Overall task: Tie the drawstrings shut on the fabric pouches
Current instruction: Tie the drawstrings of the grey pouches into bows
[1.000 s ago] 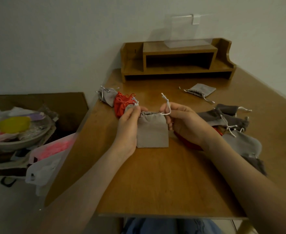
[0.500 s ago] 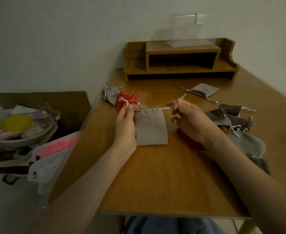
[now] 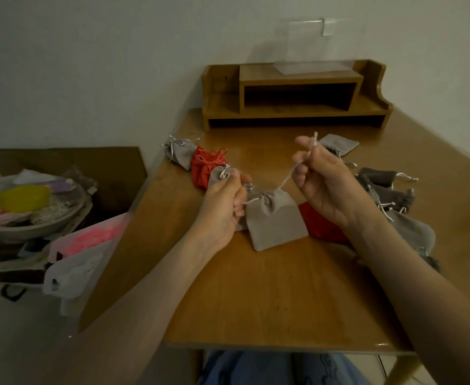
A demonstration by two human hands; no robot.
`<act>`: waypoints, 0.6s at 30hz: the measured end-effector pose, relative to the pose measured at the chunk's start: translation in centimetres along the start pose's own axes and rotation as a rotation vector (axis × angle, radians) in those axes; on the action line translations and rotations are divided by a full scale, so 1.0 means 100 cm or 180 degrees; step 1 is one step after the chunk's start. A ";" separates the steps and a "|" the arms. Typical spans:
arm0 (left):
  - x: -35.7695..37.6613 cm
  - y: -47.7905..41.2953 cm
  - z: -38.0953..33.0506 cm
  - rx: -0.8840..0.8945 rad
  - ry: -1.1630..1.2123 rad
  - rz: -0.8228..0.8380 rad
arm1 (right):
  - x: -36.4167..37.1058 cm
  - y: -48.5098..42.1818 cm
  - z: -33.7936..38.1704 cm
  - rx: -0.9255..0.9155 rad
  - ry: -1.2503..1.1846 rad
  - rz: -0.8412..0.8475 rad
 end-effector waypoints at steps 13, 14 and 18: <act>0.036 0.011 0.021 -0.0127 -0.1331 0.1134 | 0.022 0.007 -0.029 0.0065 0.1594 0.0534; 0.039 0.013 0.018 0.0097 -0.1713 0.1123 | 0.025 0.007 -0.028 0.0006 0.1727 0.0555; 0.041 0.014 0.023 0.0394 -0.2424 0.1161 | 0.030 0.008 -0.026 0.0007 0.2215 0.0713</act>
Point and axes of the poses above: each hand's wrist, its own y-axis away from the middle knuckle, its own x-axis out of the palm, z = x × y, the point moved 8 cm from there along -y, towards the middle knuckle, and after that the axes turned 6 degrees about -x, right-handed, at the moved point
